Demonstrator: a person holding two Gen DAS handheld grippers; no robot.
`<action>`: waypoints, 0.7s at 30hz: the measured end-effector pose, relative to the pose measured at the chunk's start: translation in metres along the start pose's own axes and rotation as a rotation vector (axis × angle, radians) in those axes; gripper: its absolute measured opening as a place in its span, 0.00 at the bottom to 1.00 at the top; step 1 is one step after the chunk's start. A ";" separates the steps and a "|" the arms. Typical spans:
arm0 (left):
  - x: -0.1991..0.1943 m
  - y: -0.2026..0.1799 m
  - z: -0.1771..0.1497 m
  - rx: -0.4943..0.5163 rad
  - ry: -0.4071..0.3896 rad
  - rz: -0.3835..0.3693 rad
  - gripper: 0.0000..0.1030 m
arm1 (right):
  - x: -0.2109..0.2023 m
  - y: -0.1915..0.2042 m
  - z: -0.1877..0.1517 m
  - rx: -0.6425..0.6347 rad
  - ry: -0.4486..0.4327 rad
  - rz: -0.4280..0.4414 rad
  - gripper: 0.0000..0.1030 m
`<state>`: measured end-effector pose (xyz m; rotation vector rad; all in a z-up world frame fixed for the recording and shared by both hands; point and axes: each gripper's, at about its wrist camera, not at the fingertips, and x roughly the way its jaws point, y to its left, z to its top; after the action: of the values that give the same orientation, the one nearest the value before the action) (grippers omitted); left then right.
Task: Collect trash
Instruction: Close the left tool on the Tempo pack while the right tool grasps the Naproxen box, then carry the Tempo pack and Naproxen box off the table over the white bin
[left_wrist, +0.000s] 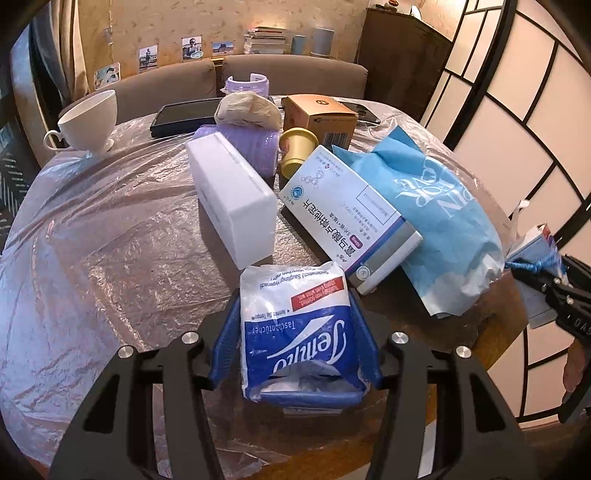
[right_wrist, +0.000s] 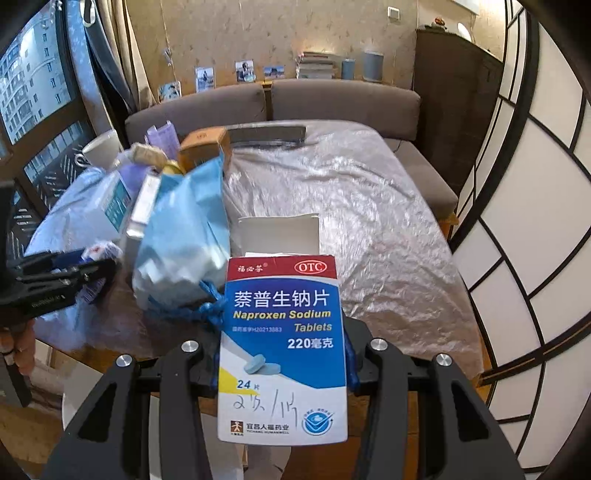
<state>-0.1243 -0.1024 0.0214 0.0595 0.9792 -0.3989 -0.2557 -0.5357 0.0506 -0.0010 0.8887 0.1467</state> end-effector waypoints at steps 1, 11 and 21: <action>-0.001 0.000 -0.001 0.000 0.001 -0.002 0.54 | 0.000 0.002 0.001 -0.010 -0.003 -0.006 0.44; -0.003 0.006 -0.006 -0.003 -0.006 -0.006 0.54 | 0.018 0.009 -0.019 -0.025 0.054 -0.049 0.44; -0.001 0.012 -0.007 -0.001 -0.002 -0.004 0.54 | 0.014 0.012 -0.019 -0.062 0.048 -0.098 0.44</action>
<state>-0.1265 -0.0895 0.0166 0.0556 0.9777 -0.4023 -0.2627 -0.5236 0.0283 -0.1063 0.9297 0.0825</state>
